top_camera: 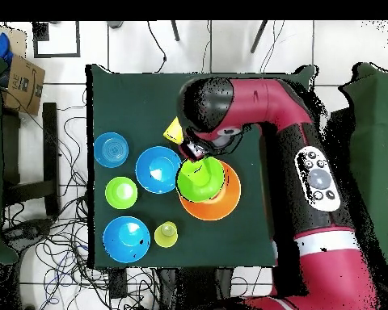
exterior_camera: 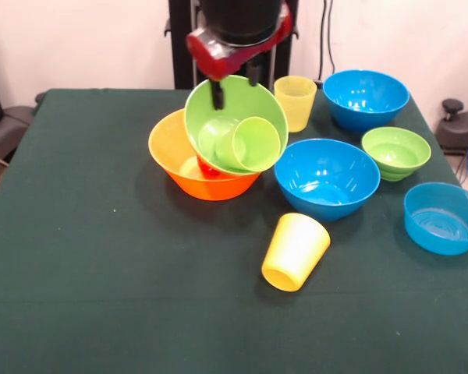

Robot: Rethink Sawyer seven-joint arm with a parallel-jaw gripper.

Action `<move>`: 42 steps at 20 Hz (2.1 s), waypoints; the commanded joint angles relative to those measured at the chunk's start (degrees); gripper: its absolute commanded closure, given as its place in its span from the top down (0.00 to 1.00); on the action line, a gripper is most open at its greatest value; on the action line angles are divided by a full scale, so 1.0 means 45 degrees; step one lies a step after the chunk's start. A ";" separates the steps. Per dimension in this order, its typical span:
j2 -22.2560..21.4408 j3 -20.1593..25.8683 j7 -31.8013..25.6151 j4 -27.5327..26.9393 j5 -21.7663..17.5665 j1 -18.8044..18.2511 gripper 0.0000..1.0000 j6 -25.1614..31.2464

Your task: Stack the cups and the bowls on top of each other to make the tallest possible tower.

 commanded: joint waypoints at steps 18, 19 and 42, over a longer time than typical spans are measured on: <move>0.0391 -0.0738 0.5859 -0.0185 0.2723 0.0338 1.00 -0.2361; 0.0374 -0.0724 0.5873 -0.0046 0.2782 0.0305 1.00 -0.2579; 0.0365 -0.0827 0.4859 0.0589 0.2998 0.0300 1.00 -0.4250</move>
